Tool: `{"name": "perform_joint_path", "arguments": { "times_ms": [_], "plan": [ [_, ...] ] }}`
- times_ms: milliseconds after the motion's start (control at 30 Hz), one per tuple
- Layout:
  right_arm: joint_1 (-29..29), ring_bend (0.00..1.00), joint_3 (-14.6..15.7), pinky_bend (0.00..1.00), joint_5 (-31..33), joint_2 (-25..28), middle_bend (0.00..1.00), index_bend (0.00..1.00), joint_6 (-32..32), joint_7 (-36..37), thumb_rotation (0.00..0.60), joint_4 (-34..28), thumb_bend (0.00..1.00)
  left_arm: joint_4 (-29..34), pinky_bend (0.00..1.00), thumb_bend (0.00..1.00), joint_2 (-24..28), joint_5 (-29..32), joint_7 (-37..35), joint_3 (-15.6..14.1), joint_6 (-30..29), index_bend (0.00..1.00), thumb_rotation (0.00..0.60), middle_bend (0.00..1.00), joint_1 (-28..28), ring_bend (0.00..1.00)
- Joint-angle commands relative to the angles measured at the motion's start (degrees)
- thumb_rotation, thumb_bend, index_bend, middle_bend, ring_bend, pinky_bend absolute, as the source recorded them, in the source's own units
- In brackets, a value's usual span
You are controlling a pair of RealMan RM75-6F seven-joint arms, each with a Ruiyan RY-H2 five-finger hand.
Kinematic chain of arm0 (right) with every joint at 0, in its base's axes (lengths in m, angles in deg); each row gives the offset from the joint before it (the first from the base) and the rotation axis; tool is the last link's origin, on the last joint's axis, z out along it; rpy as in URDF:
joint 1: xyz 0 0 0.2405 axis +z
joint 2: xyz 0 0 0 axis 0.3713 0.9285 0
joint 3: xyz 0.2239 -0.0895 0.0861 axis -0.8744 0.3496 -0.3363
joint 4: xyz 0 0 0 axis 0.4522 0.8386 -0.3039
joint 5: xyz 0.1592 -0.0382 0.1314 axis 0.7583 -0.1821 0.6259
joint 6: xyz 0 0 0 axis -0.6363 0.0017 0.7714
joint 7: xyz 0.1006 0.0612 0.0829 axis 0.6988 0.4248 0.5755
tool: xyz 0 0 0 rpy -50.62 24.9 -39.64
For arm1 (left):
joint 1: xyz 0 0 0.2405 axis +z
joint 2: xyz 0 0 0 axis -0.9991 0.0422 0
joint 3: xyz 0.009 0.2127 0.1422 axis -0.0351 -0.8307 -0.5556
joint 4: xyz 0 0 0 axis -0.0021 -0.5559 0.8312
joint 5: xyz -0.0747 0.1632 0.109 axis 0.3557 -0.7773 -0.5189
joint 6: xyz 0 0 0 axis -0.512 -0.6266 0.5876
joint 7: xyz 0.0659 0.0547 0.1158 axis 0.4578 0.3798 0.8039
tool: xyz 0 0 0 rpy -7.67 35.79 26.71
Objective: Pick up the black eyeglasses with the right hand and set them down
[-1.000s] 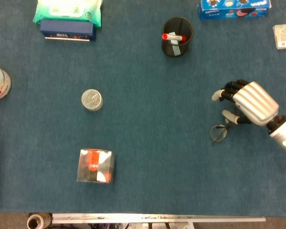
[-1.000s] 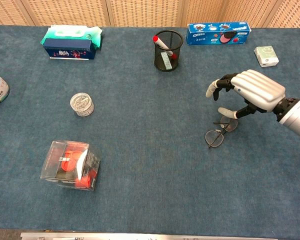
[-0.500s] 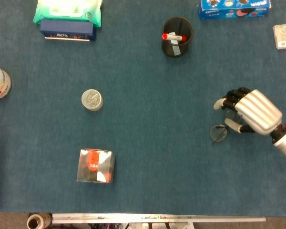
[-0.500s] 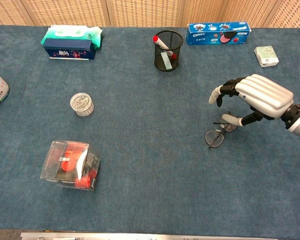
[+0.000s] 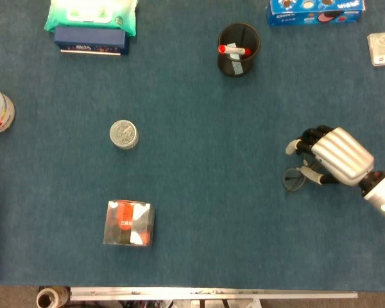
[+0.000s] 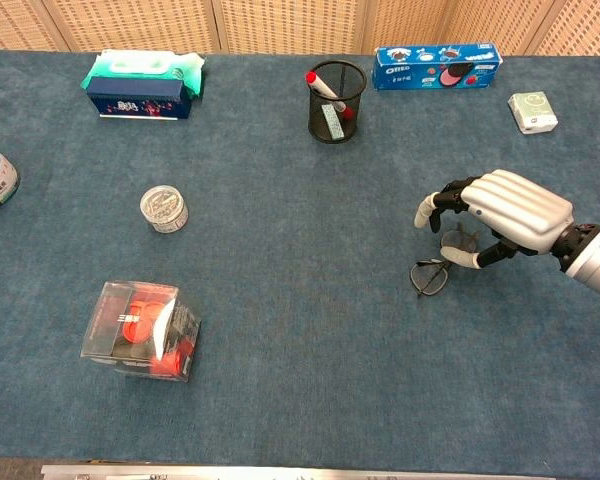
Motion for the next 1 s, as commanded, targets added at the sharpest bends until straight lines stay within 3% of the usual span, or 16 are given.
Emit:
{"name": "perform_joint_path", "arguments": {
  "times_ms": [33, 633, 1000],
  "plan": [
    [0.0, 0.35, 0.2, 0.40, 0.0, -0.9, 0.49, 0.40, 0.6, 0.8, 0.600, 1.3, 0.29, 0.0, 0.40, 0.27, 0.0, 0.0, 0.0, 0.0, 0.0, 0.33, 0.600, 0.33, 0.0, 0.30],
    [-0.1, 0.35, 0.7, 0.40, 0.1, -3.6, 0.49, 0.40, 1.4, 3.8, 0.600, 5.8, 0.29, -0.4, 0.40, 0.27, -0.1, 0.2, -0.6, 0.0, 0.2, 0.33, 0.600, 0.33, 0.2, 0.30],
    [-2.7, 0.35, -2.8, 0.40, 3.3, 0.1, 0.49, 0.40, -4.1, 1.1, 0.600, 2.2, 0.29, -0.7, 0.40, 0.27, -0.4, -0.1, -0.5, 0.2, 0.4, 0.33, 0.600, 0.33, -0.2, 0.30]
  ]
}}
